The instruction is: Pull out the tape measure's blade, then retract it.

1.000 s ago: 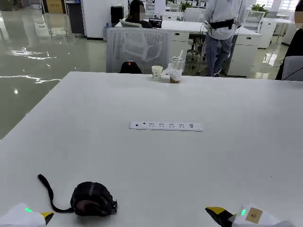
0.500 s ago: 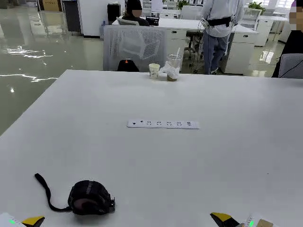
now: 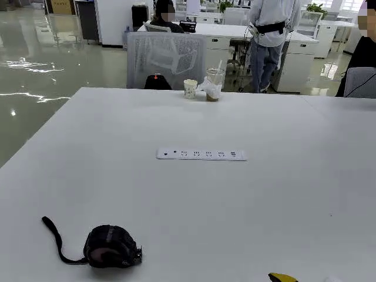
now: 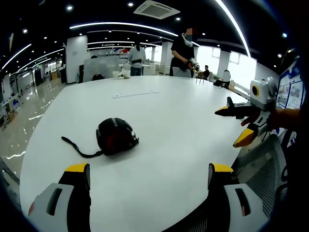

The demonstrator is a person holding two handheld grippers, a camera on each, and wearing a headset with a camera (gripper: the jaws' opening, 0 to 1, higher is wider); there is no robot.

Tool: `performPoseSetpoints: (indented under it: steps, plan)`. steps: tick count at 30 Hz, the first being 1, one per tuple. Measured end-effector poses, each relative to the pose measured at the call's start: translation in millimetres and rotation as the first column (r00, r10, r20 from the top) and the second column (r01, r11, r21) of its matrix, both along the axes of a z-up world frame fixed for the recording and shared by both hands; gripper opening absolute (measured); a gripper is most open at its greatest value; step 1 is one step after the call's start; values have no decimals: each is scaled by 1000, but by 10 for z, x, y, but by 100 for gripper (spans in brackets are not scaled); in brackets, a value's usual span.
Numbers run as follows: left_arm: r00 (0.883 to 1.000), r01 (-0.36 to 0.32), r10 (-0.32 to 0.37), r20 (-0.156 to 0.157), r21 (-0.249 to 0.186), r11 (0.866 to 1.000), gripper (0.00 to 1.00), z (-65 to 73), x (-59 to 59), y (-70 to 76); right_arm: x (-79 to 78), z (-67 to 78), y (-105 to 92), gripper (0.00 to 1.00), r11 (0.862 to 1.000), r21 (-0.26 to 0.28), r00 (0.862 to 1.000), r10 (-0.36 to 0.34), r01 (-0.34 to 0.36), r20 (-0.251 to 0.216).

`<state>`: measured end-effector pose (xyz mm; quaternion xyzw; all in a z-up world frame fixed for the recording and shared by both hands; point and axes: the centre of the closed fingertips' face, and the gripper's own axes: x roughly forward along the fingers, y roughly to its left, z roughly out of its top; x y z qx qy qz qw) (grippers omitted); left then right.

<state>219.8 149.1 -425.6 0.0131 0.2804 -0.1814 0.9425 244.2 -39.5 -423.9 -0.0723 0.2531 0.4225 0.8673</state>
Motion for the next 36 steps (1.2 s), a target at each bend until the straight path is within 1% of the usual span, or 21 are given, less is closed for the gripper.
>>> performPoseSetpoints:
  steps: [1, 3, 5, 7, 8, 10, 12, 15, 21, 26, 27, 29, 36]
  plan:
    - [1000, 4, -4, -3, 5, 1000, 99, -5, -21, -6, -13, 0, 0, 99, 1000, -3, 1000, 2, -2, 2]
    - [1000, 8, -8, -3, 5, 1000, 99, -4, -46, -14, -30, 23, 2, 99, 1000, -3, 1000, 7, -7, 23]
    - [1000, 8, -8, 2, -1, 1000, 99, 1, -57, -14, -36, 34, 1, 99, 1000, 5, 1000, 4, -4, 19]
    - [1000, 7, -7, 8, 2, 1000, 99, 6, -65, -10, -38, 39, -3, 99, 1000, 7, 1000, -1, 1, 20]
    - [1000, 6, -6, 4, 3, 1000, 99, 6, -73, -8, -43, 39, -5, 99, 1000, 5, 1000, -2, 2, 19]
    - [1000, 5, -5, 11, 3, 1000, 99, 20, -80, -6, -44, 46, -14, 99, 1000, 4, 1000, -5, 5, 22]
    - [1000, 8, -8, 7, 3, 1000, 99, 13, -87, -10, -48, 56, -20, 99, 1000, 8, 1000, -8, 8, 21]
    - [1000, 9, -9, 9, 9, 1000, 99, 12, -89, -3, -46, 59, -30, 99, 1000, 10, 1000, -12, 12, 20]
    - [1000, 5, -5, 7, 2, 1000, 99, 13, -81, -3, -44, 69, -41, 99, 1000, 15, 1000, -19, 19, 19]
    - [1000, 11, -11, 5, 4, 1000, 99, -6, -78, -15, -56, 48, -58, 99, 1000, 15, 1000, -23, 22, 11]
    - [1000, 11, -11, 9, 6, 1000, 99, 0, -75, -14, -58, 45, -60, 99, 1000, 15, 1000, -23, 23, 9]
    - [1000, 12, -12, 5, 1, 1000, 99, -3, -75, -16, -60, 40, -63, 99, 1000, 16, 1000, -24, 24, 6]
    - [1000, 18, -18, 9, 3, 1000, 99, 10, -65, -11, -62, 34, -72, 99, 1000, 15, 1000, -24, 24, 5]
